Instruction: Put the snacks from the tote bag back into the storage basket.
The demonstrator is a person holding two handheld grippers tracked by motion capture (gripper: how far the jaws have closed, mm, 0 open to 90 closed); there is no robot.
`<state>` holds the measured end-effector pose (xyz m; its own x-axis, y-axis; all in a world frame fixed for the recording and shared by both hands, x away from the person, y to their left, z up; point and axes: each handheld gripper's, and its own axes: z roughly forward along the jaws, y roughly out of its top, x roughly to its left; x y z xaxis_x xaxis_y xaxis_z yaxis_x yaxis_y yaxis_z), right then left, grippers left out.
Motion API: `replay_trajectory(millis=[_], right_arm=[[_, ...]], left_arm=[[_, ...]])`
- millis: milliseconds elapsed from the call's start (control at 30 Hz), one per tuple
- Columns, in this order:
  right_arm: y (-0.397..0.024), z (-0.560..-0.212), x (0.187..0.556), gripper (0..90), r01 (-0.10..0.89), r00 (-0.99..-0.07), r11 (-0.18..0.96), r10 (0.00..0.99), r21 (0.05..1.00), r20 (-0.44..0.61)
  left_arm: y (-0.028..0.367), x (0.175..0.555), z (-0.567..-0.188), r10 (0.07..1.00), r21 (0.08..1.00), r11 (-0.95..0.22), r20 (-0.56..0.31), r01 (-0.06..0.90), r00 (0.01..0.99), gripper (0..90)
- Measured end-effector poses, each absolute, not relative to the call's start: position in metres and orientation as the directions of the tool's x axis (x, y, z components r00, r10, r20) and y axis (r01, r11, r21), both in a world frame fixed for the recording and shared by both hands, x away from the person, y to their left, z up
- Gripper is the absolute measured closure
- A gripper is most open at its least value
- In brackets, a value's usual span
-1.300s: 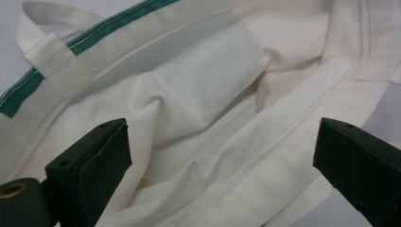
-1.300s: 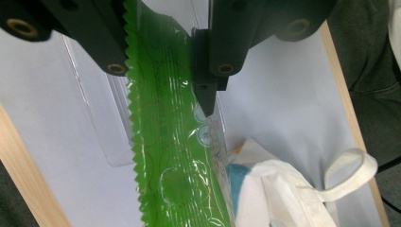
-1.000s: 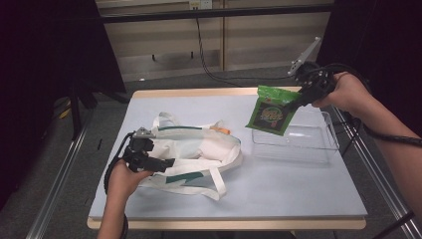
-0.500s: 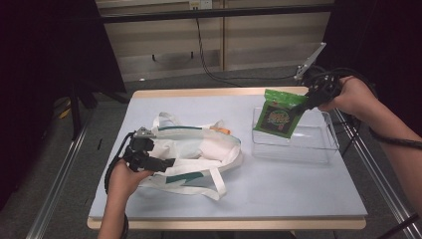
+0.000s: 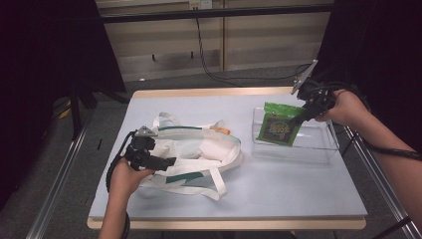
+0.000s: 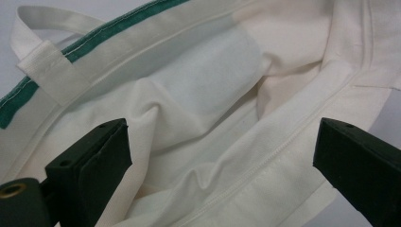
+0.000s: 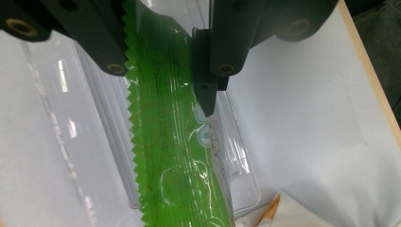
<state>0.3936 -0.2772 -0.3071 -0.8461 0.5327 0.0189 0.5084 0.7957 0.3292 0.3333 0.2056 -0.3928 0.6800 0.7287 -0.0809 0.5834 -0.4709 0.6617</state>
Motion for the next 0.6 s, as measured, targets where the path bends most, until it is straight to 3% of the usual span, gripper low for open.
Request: replay_trajectory(millis=[600], right_arm=[[-0.261, -0.339, 0.386, 74.3, 0.465, -0.874, 0.825, 0.486, 0.322, 0.015]], left_arm=[[0.205, 0.334, -0.392, 0.716, 0.661, -0.487, -0.072, 0.571, 0.694, 4.8]])
